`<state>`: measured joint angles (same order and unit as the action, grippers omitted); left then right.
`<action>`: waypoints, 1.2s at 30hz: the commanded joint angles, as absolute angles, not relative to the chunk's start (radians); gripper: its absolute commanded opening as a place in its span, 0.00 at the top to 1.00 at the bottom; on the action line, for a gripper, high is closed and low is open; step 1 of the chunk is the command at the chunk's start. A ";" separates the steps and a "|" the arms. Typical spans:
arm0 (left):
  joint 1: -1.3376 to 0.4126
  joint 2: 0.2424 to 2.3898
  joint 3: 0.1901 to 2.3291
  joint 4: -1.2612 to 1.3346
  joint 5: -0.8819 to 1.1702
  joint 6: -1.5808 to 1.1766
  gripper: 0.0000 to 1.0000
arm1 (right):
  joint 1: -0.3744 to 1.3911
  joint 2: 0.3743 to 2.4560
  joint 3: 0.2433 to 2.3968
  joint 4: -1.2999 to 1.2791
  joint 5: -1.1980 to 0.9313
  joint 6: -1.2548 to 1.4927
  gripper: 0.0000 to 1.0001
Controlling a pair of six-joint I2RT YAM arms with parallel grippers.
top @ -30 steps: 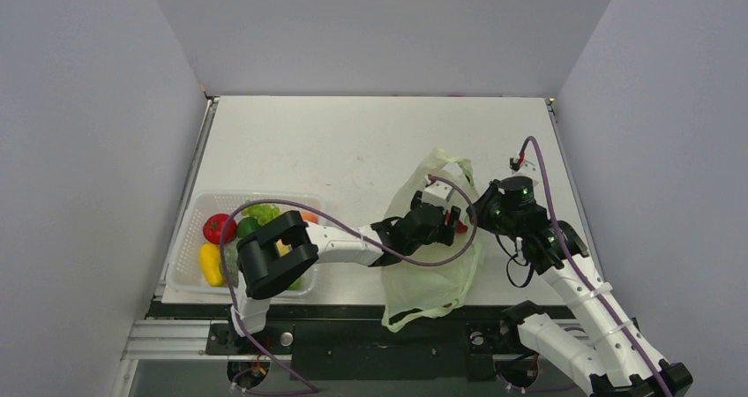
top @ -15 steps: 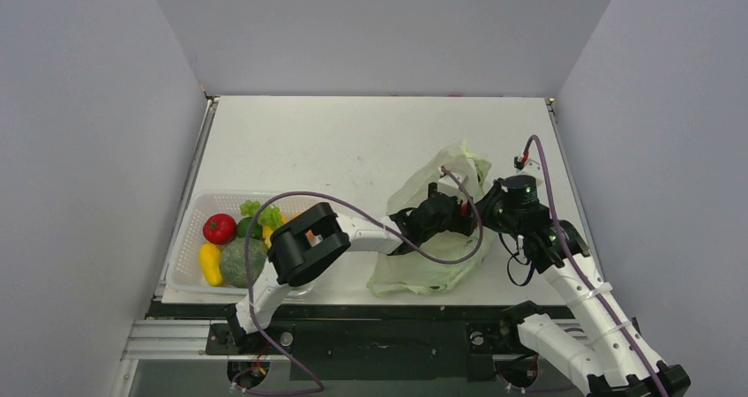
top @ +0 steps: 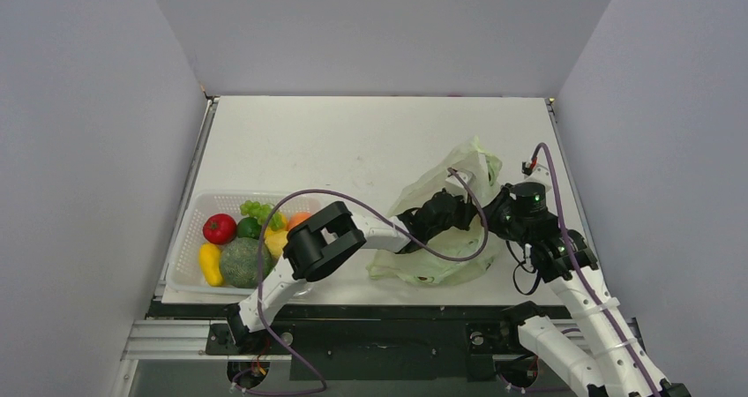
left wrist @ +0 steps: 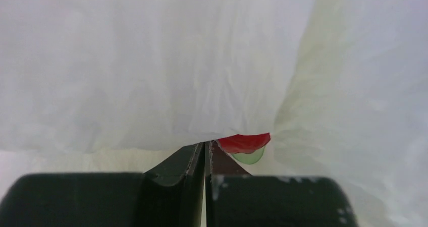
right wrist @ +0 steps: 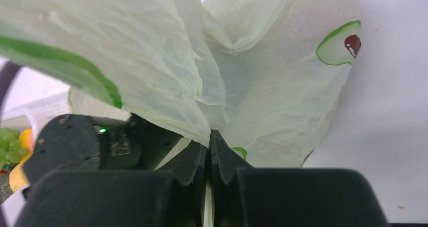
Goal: Take the fake fruits out of the plastic bag
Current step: Adjust the plastic bag at the center of the board.
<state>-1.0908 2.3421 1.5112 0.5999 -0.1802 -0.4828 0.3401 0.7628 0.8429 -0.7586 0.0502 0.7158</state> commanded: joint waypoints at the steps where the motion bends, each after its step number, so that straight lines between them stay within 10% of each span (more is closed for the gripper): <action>1: -1.070 2.204 1.435 0.678 -0.160 -0.519 1.00 | 0.341 0.724 0.826 -0.773 0.092 0.712 1.00; 10: -1.053 1.904 1.096 0.627 -0.211 -0.559 1.00 | 0.344 0.719 0.751 -0.522 -0.365 0.525 1.00; 17: -1.058 1.774 0.875 0.678 -0.185 -0.619 0.67 | 0.521 0.778 0.753 -0.240 -0.720 0.676 1.00; 36: -1.132 1.792 0.847 0.559 -0.121 -0.607 0.46 | 0.438 0.644 0.612 -0.730 -0.139 0.685 1.00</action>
<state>-1.1275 1.7962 0.8238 0.5823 -0.1539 -0.6216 0.4435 0.6342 0.6041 -0.7029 -0.2089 0.6930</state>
